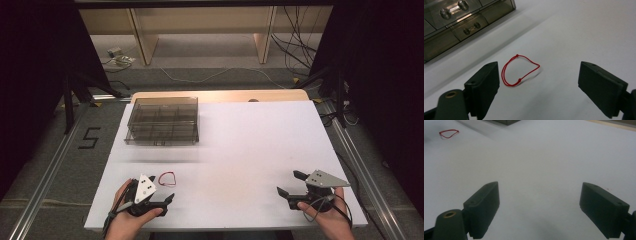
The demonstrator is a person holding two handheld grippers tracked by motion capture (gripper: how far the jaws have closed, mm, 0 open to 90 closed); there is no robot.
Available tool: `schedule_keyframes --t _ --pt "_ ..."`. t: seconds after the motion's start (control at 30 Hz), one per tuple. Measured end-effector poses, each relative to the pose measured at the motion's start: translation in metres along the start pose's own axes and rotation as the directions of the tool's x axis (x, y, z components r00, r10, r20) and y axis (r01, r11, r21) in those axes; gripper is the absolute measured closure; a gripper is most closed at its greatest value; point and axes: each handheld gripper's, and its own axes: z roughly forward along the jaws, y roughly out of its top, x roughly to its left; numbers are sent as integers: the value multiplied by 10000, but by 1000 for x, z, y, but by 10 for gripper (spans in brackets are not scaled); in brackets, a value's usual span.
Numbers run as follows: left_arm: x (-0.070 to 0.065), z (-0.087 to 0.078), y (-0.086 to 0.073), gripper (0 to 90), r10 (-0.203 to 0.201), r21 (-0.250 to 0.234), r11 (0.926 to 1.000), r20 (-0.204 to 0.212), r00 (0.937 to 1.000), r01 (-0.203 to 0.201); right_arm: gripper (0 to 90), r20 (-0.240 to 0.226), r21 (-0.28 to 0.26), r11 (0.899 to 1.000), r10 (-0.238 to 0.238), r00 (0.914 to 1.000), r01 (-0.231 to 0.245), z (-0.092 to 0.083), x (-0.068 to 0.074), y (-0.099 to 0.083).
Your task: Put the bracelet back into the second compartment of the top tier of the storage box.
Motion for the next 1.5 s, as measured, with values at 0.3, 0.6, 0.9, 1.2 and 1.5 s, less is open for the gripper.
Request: schedule_keyframes --t 0.3,0.6,0.9,1.2,1.5 --pt "3 1 -2 191 -22 158 9999 -177 9998 24 171 33 84 10000 -4 10000 4 0 2 1" --pt "15 19 -2 362 504 828 9953 103 9987 -510 172 -45 124 9999 -67 10000 67 2 2 1" --pt "25 35 -2 453 256 1130 9930 743 9969 -340 173 -27 187 9998 -70 10000 71 3 2 0" --pt "32 47 -1 538 30 1591 9870 1331 9911 -243 174 -15 201 9997 -107 9999 107 3 2 1" --pt "38 46 -3 661 -697 1740 9839 1660 9837 404 174 -30 208 9997 -102 9999 102 3 3 1"
